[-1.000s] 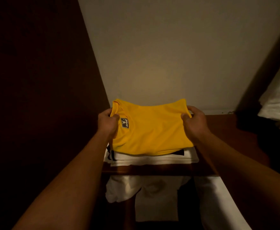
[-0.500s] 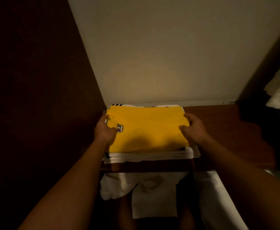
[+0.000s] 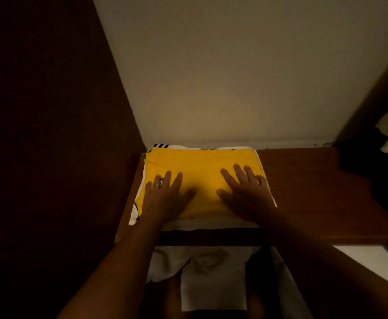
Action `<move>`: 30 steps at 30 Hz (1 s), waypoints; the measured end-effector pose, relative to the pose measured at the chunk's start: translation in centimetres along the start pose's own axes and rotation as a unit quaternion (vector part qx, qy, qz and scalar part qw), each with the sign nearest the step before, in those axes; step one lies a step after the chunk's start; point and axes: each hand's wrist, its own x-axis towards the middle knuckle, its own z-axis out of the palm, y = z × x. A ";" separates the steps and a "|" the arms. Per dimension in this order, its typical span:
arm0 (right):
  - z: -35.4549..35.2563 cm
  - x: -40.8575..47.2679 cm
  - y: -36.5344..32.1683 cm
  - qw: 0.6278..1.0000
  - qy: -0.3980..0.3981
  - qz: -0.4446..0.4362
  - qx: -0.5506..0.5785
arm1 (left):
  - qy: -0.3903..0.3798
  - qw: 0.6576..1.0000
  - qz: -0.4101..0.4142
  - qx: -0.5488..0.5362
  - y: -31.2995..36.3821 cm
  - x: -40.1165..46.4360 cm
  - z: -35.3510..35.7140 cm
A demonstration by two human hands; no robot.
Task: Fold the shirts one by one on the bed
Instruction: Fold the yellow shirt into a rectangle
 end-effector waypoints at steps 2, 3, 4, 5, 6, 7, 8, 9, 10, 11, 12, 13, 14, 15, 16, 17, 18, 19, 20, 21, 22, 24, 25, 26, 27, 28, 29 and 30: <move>0.7 -0.3 0.5 1.000 -0.008 0.003 0.002 | -0.012 1.000 -0.011 -0.002 -0.8 0.0 0.4; 0.7 -0.3 0.3 1.000 -0.011 0.004 0.004 | -0.012 1.000 -0.010 0.003 -1.1 0.0 0.4; 0.6 -0.3 0.4 1.000 -0.011 0.002 0.003 | -0.012 1.000 -0.008 0.008 -1.0 0.2 0.4; 0.3 -0.3 0.3 1.000 -0.020 -0.003 0.005 | -0.017 1.000 -0.010 0.010 -1.0 0.3 0.4; 0.3 -0.2 0.4 1.000 -0.021 -0.009 0.007 | -0.024 1.000 -0.012 0.016 -0.9 0.5 0.3; 0.1 -0.3 0.7 0.999 -0.030 -0.011 0.005 | -0.031 0.999 -0.015 0.023 -0.7 0.6 0.2; -0.1 -0.3 1.0 0.999 -0.035 -0.016 -0.002 | -0.035 0.999 -0.020 0.031 -0.5 0.8 0.0; -0.3 -0.4 1.1 0.999 -0.045 -0.018 -0.005 | -0.035 0.998 -0.026 0.040 -0.1 0.8 -0.1; -0.5 -0.6 1.2 0.999 -0.048 -0.016 -0.005 | -0.032 0.998 -0.033 0.052 0.3 0.8 -0.4; -0.8 -0.8 1.2 0.998 -0.056 -0.009 -0.003 | -0.024 0.997 -0.037 0.061 0.9 0.7 -0.5; -1.0 -1.0 1.2 0.998 -0.064 -0.004 0.000 | -0.013 0.997 -0.039 0.069 1.4 0.6 -0.6; -1.5 -1.4 1.1 0.997 -0.074 0.003 0.003 | 0.004 0.996 -0.035 0.076 1.9 0.1 -0.7; -1.7 -1.4 1.1 0.997 -0.082 0.008 0.009 | 0.018 0.996 -0.025 0.082 2.2 0.0 -0.6; -2.3 -1.8 1.0 0.996 -0.087 0.011 0.017 | 0.026 0.996 -0.014 0.082 2.3 -0.6 -0.7; -3.0 -2.3 0.9 0.996 -0.086 0.010 0.024 | 0.029 0.997 0.001 0.078 2.4 -1.3 -0.9; -3.6 -2.6 0.9 0.997 -0.078 0.005 0.031 | 0.024 0.998 0.014 0.064 2.4 -1.9 -1.0; -4.4 -3.2 0.8 0.998 -0.061 -0.006 0.031 | 0.013 0.999 0.020 0.047 2.5 -2.8 -1.5; -5.2 -3.8 0.7 0.998 -0.046 -0.016 0.030 | 0.000 0.999 0.020 0.029 2.6 -3.5 -1.9; -6.2 -4.7 0.4 0.999 -0.033 -0.021 0.031 | -0.012 1.000 0.016 0.015 2.7 -4.5 -2.5; -7.0 -5.5 0.2 0.999 -0.026 -0.022 0.036 | -0.018 1.000 0.015 0.005 2.8 -5.2 -3.1; -7.8 -6.4 -0.2 0.999 -0.021 -0.021 0.042 | -0.022 1.000 0.018 -0.003 2.8 -6.0 -3.5; -9.0 -8.1 -0.7 0.999 -0.014 -0.021 0.047 | -0.025 0.999 0.028 -0.013 3.1 -7.6 -4.7; -9.3 -8.6 -0.8 0.998 -0.014 -0.022 0.050 | -0.026 0.999 0.032 -0.018 3.2 -8.1 -5.2; -9.8 -9.5 -1.0 0.998 -0.017 -0.023 0.052 | -0.026 0.999 0.035 -0.026 3.5 -9.0 -5.8; -10.1 -10.4 -1.2 0.998 -0.020 -0.027 0.054 | -0.025 0.998 0.037 -0.036 3.7 -10.0 -6.3; -10.3 -11.0 -1.4 0.998 -0.020 -0.029 0.056 | -0.025 0.998 0.038 -0.045 3.9 -10.6 -6.8; -10.6 -11.6 -1.6 0.998 -0.014 -0.035 0.059 | -0.019 0.998 0.040 -0.047 4.0 -11.3 -7.2; -10.9 -12.0 -1.7 0.997 -0.009 -0.039 0.062 | -0.014 0.998 0.042 -0.046 4.2 -11.7 -7.7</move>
